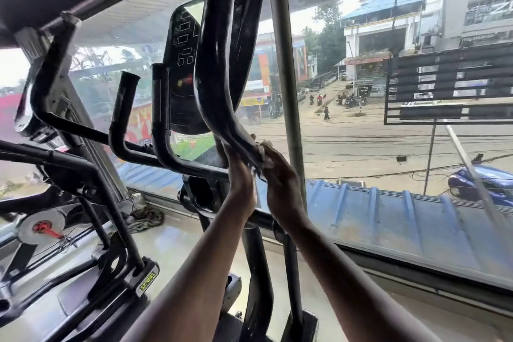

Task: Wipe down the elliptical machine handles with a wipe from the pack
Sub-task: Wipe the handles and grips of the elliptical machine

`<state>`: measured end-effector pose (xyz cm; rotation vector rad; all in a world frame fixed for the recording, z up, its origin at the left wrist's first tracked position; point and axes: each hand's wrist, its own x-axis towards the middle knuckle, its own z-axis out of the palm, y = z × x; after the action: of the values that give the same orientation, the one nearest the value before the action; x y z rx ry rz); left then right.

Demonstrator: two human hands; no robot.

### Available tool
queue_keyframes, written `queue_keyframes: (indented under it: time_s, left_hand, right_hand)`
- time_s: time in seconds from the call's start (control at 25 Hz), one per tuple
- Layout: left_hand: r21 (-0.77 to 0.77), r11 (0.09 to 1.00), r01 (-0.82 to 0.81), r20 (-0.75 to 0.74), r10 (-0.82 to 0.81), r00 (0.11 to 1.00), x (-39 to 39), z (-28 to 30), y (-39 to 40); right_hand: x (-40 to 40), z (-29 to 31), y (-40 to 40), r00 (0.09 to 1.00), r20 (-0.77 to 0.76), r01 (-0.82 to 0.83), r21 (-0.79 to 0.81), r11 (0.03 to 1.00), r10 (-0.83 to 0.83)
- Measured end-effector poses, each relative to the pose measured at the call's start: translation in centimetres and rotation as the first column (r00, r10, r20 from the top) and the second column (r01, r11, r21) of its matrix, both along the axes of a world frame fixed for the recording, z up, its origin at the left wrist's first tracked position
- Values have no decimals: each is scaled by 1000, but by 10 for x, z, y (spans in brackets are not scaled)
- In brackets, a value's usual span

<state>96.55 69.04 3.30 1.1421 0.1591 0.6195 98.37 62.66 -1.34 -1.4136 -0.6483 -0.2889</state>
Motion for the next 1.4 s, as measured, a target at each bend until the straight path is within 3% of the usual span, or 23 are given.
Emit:
queue_keyframes:
  time_s: [0.08, 0.2, 0.36, 0.52, 0.68, 0.8, 0.96, 1.12, 1.24, 1.32, 1.4]
  left_hand:
    - [0, 1000, -25, -60, 25, 998, -1, -6, -1]
    - [59, 995, -80, -117, 86, 989, -7, -14, -1]
    - [150, 987, -66, -165, 90, 982, -13, -20, 3]
    - [97, 995, -16, -150, 31, 988, -16, -23, 5]
    - [67, 998, -20, -152, 30, 988, -18, -39, 8]
    - [77, 995, 65, -232, -45, 972, -19, -48, -10]
    - [86, 988, 129, -204, -109, 973, -3, -47, -38]
    - [157, 987, 22, -128, -2, 992, 32, -47, -56]
    - [193, 980, -48, -94, 67, 993, 72, -44, -66]
    - [186, 974, -132, -98, 152, 984, 100, -40, -75]
    - [180, 959, -218, -103, 239, 966, 124, -32, -80]
  right_hand:
    - [8, -6, 6, 1000, -10, -2, -79, 997, 1]
    - [33, -5, 8, 995, -63, 53, -370, 928, -81]
    - [27, -1, 14, 977, 34, 210, -264, 941, -209]
    - [28, 0, 18, 979, -118, 101, -414, 905, -163]
    - [15, 8, 5, 936, -231, 215, -216, 952, -264]
    - [0, 10, -16, 916, -365, 152, -65, 986, -165]
    - [7, 11, -45, 891, -449, 97, 30, 995, -74]
    - [37, 15, -67, 892, -450, 107, 89, 990, -56]
    - [79, 15, -83, 874, -484, 51, 185, 981, 46]
    - [119, 10, -94, 905, -421, 98, 78, 992, -57]
    - [153, 9, -100, 958, -216, 173, -95, 980, -189]
